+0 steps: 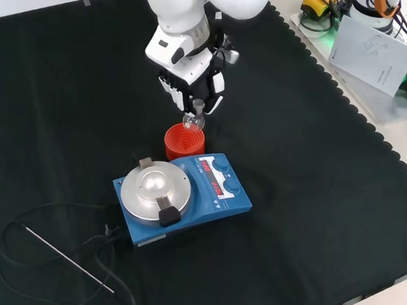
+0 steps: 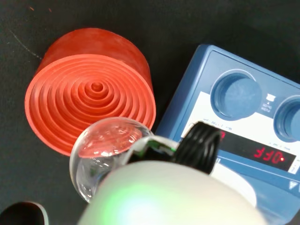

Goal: Pick up the round-bottom flask.

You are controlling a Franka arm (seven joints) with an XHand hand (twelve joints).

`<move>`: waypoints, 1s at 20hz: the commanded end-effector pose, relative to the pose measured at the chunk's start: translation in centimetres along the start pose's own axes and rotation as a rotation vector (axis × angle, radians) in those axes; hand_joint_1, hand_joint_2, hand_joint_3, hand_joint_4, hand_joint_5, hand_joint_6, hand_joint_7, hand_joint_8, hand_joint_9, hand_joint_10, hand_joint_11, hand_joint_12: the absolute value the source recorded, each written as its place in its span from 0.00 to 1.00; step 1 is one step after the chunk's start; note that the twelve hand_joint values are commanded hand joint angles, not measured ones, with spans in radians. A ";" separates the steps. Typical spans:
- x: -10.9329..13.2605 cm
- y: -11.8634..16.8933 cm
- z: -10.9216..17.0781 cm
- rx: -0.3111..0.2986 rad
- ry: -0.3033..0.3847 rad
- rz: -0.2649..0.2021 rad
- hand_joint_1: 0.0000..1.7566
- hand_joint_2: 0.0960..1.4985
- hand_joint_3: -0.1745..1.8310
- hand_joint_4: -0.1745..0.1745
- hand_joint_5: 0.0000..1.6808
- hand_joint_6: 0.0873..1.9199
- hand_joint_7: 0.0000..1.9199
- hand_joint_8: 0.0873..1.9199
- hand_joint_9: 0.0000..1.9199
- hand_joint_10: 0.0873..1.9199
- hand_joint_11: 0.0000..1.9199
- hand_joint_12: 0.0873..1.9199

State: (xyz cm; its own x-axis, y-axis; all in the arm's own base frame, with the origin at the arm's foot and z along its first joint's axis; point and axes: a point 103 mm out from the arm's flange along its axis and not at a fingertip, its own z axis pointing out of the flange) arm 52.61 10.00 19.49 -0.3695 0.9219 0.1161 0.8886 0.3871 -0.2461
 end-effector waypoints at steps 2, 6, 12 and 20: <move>0.6 -1.3 -1.8 -0.007 -0.024 0.001 0.76 0.21 0.61 0.00 0.81 0.26 0.80 0.26 0.89 0.14 0.83 0.43; 0.9 -1.7 -2.4 -0.011 -0.030 0.001 0.76 0.20 0.61 0.00 0.81 0.26 0.80 0.26 0.89 0.14 0.83 0.43; 1.3 -2.0 -2.9 -0.023 -0.028 -0.008 0.76 0.20 0.61 0.00 0.82 0.26 0.80 0.26 0.89 0.14 0.83 0.43; 2.5 -2.7 -3.9 -0.034 -0.044 -0.022 0.76 0.20 0.62 0.00 0.82 0.26 0.80 0.26 0.89 0.14 0.83 0.43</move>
State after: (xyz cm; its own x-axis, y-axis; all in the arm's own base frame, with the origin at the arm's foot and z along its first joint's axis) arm 50.74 10.80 23.80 -0.3912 0.9165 0.0829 0.8914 0.3998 -0.2134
